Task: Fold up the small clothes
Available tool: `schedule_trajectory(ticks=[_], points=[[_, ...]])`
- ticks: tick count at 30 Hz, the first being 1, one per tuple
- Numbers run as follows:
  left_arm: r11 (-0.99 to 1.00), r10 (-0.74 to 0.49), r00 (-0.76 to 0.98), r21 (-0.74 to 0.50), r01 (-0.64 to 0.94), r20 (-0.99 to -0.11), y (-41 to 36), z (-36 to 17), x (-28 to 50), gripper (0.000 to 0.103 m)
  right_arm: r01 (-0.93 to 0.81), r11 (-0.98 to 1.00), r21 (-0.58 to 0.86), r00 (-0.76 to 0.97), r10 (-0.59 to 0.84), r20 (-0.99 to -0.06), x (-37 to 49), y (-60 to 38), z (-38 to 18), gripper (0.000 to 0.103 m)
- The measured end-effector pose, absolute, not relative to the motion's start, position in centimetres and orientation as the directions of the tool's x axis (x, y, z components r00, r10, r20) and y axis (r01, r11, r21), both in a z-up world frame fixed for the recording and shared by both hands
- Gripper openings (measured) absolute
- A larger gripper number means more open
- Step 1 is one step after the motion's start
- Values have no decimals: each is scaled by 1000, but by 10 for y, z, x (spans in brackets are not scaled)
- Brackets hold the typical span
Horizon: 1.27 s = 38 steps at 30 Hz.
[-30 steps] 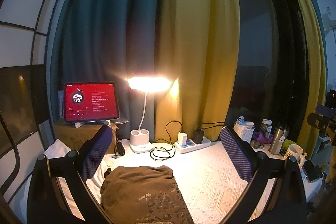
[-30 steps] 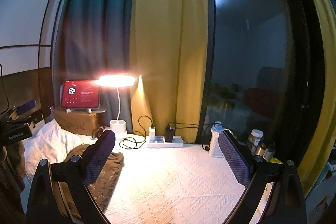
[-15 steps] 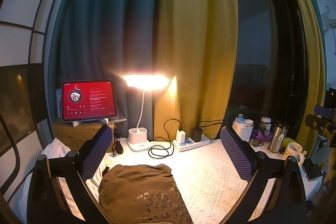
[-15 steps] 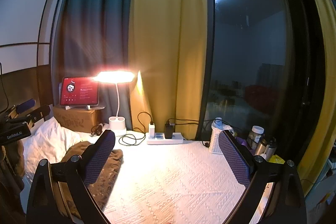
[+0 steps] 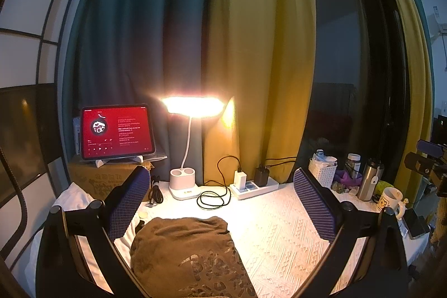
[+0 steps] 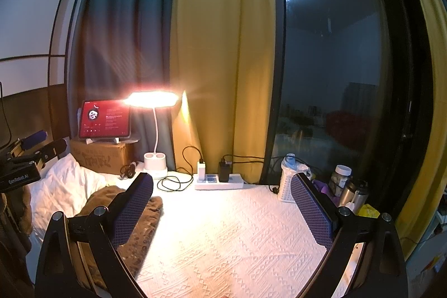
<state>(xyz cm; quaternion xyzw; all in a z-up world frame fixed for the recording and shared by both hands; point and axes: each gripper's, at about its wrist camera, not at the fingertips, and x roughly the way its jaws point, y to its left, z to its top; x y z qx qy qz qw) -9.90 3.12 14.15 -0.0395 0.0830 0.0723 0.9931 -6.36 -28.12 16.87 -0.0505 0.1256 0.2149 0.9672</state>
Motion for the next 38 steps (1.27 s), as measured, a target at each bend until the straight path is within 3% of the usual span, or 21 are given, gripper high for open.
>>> schedule_trajectory(ticks=[38], points=[[992,108,981,-48,-117,-159,31,139,-97,101,-442,896,-50,865,410,-289,-56,-285,163,100]])
